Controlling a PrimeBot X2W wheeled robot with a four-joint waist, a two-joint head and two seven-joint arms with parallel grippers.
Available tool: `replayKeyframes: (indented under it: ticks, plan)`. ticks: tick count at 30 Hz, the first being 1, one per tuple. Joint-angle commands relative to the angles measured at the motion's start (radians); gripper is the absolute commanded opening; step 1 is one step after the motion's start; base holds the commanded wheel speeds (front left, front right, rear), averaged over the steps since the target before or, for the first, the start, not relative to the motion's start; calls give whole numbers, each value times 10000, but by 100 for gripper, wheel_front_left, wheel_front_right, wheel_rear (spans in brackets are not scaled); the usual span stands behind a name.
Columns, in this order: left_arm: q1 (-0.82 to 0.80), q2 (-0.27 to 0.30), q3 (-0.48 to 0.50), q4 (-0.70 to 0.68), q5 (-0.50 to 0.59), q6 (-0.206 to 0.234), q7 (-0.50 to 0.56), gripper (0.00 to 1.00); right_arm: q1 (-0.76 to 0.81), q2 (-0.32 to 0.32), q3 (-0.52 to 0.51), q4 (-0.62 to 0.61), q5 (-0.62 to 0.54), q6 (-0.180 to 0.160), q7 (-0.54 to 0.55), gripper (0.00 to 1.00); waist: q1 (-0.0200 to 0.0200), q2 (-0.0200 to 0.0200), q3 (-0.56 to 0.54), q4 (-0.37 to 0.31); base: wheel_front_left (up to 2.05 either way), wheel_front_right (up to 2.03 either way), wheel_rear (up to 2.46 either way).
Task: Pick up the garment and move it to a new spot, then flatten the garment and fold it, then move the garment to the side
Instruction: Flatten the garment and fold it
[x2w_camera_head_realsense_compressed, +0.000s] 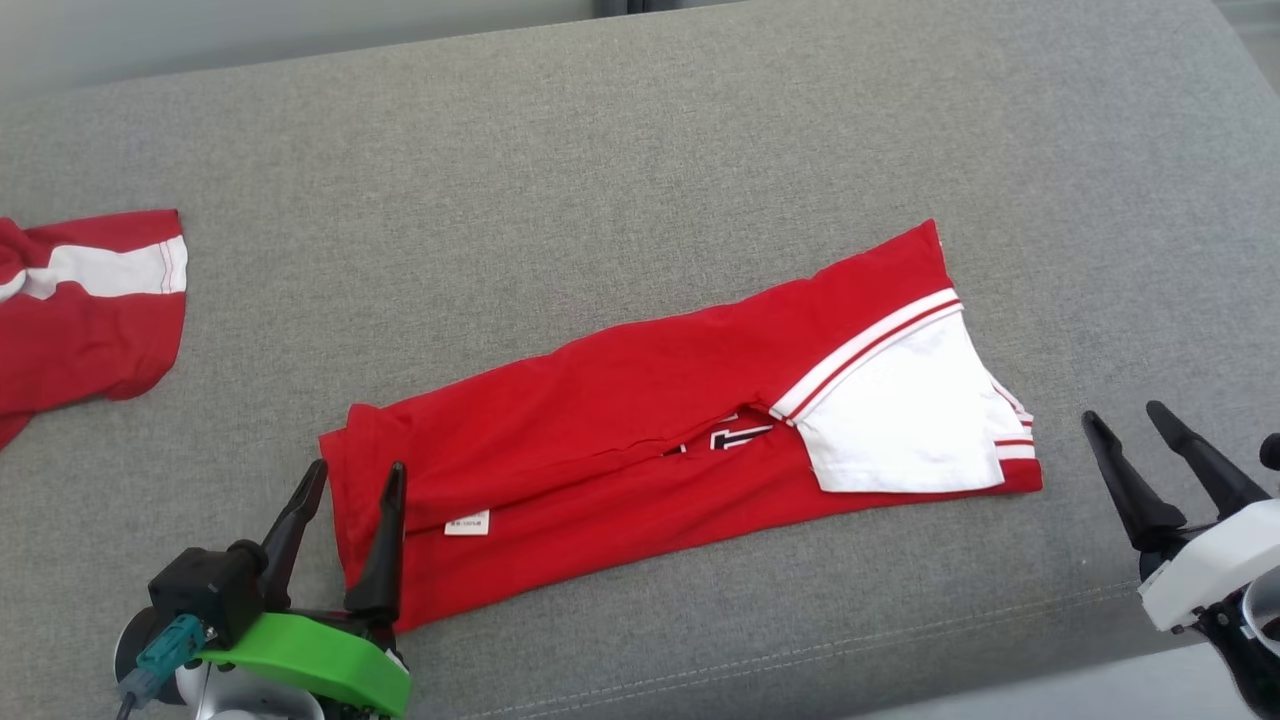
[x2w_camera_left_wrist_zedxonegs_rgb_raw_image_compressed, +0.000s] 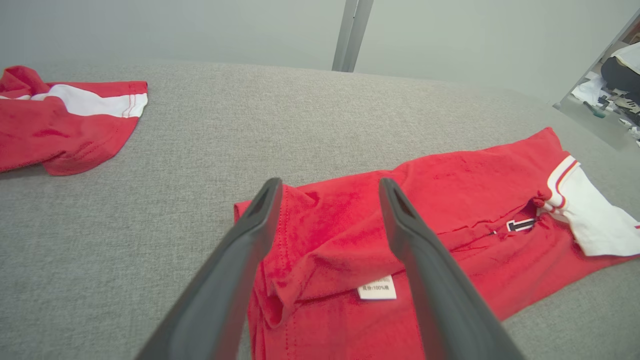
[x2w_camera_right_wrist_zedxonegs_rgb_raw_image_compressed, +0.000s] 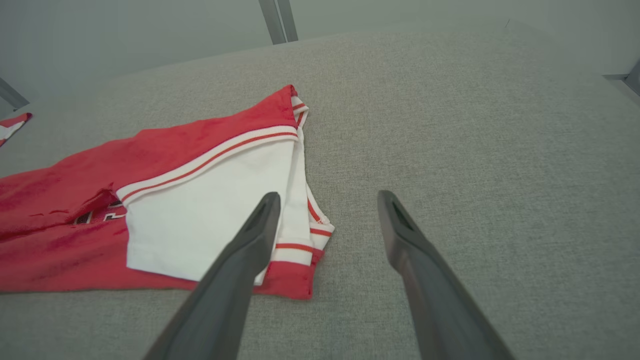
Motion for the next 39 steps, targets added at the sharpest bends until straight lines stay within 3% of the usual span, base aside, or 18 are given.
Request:
replayKeyframes:
  ticks: [1,9,15,25,39]
  plan:
    - [-56,-42,11,-99,95,119,-59,100,164,-68,-246,-95,-47,0,63,100,0,-1,-149,-14,0,0,0]
    - [-203,-236,61,-151,209,434,-82,100,-16,64,-1157,-350,-444,0,680,100,0,-1,-465,236,0,0,0]
    - [-114,-395,201,-119,154,584,-132,100,-550,434,-1243,104,-835,-1,1371,100,0,-1,-612,662,0,0,0]
    - [-9,-580,287,-217,197,592,-199,100,-1840,682,-1026,2058,-777,0,2572,100,0,-1,-482,1554,0,0,0]
    - [-349,-733,335,-343,399,568,-236,100,-3399,981,-271,4463,249,0,3951,100,0,-1,-66,2464,0,0,0]
